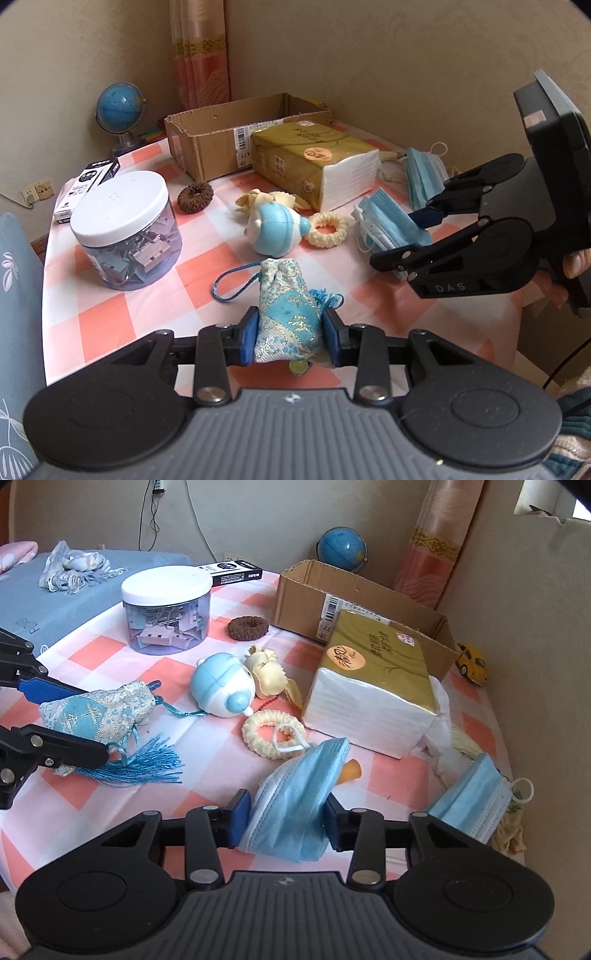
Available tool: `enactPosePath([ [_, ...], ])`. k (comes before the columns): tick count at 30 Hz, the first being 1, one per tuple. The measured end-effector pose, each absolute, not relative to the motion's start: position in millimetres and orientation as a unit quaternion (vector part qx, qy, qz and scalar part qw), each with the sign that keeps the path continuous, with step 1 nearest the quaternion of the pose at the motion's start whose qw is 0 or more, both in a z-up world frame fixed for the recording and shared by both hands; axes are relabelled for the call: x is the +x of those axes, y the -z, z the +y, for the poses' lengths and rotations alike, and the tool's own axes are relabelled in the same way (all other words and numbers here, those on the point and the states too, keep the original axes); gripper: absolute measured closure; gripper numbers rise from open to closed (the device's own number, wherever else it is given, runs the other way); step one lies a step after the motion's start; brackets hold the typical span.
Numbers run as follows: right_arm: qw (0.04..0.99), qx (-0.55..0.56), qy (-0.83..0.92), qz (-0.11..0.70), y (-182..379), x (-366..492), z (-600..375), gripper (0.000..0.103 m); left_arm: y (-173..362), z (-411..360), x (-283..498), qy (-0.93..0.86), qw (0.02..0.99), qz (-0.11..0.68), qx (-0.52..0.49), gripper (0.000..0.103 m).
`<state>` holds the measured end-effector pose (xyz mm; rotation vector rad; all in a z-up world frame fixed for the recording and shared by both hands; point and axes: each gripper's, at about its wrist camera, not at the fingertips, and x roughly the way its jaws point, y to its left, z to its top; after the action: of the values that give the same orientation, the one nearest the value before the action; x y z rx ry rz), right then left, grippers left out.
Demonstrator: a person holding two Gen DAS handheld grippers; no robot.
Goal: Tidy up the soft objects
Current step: 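Carry the sachet and mask to the cardboard box and release both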
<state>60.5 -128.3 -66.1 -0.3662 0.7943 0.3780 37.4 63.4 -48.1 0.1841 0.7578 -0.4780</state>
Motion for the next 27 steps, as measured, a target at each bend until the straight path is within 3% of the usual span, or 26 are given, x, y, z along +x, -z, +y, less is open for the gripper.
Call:
enactPosePath([
  [14, 0.903, -0.154, -0.200, 0.348, 16.9, 62.4, -147.6, 0.058, 4.8, 63.4, 55.1, 0.257, 0.890, 0.365, 0.090, 0.068],
  [27, 0.915, -0.140, -0.201, 0.322, -10.8, 81.3, -165.3, 0.058, -65.7, 36.7, 132.2, 0.287, 0.905, 0.299, 0.097, 0.068],
])
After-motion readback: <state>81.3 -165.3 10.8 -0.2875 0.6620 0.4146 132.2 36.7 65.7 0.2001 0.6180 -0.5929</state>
